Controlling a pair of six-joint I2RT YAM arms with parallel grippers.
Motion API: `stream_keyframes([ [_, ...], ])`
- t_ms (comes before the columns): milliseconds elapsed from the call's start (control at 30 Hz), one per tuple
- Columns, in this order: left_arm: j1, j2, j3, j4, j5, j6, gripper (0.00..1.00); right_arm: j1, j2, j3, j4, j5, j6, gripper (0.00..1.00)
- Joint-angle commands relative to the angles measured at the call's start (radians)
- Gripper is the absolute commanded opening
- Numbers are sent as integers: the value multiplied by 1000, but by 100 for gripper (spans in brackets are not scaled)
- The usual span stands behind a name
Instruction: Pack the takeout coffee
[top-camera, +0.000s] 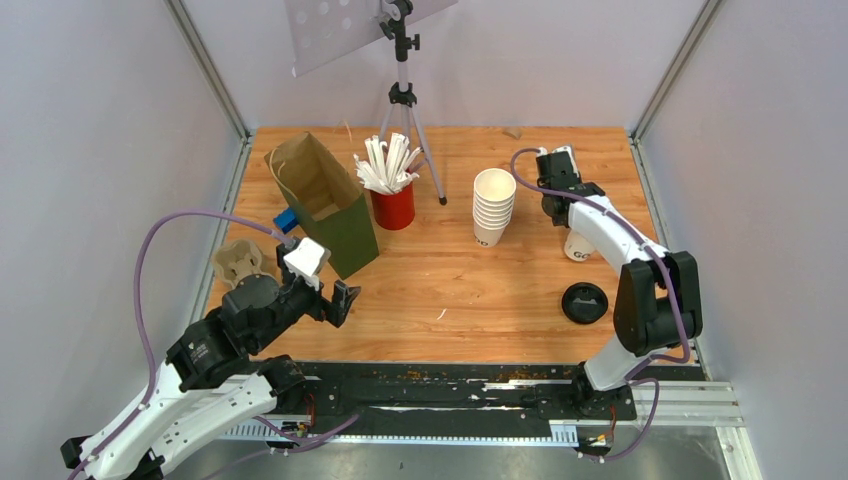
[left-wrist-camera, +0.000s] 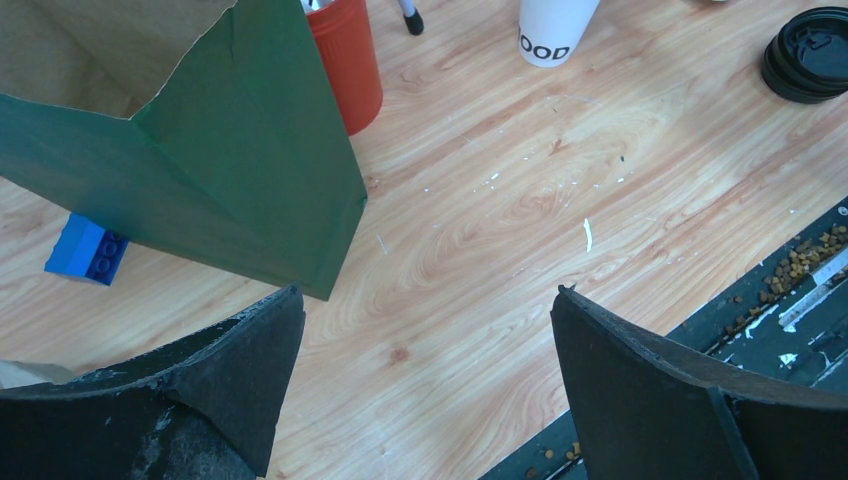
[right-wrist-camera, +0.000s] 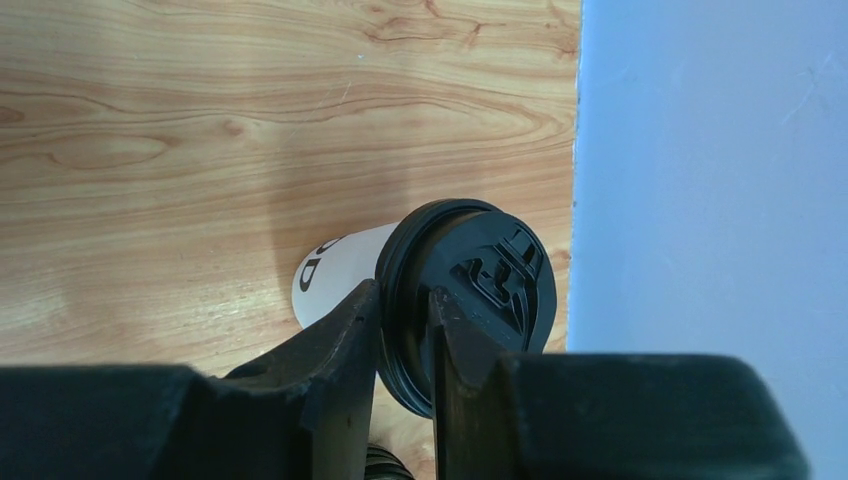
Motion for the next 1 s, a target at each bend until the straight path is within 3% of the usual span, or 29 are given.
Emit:
stream_keyframes([
  [0, -3, 2, -2, 38, -7, 14, 100, 4, -42, 8, -47, -39, 70, 25],
  [267, -2, 8, -1, 33, -12, 13, 100, 4, -71, 215, -269, -91, 89, 35],
  [467, -3, 15, -2, 32, -14, 13, 100, 5, -72, 383, -394, -294, 181, 40],
  [733, -3, 15, -2, 29, -19, 12, 100, 4, -124, 411, -297, -656, 379, 40],
  [967, -2, 17, -4, 31, -16, 14, 100, 36, -112, 429, -253, -690, 457, 43],
])
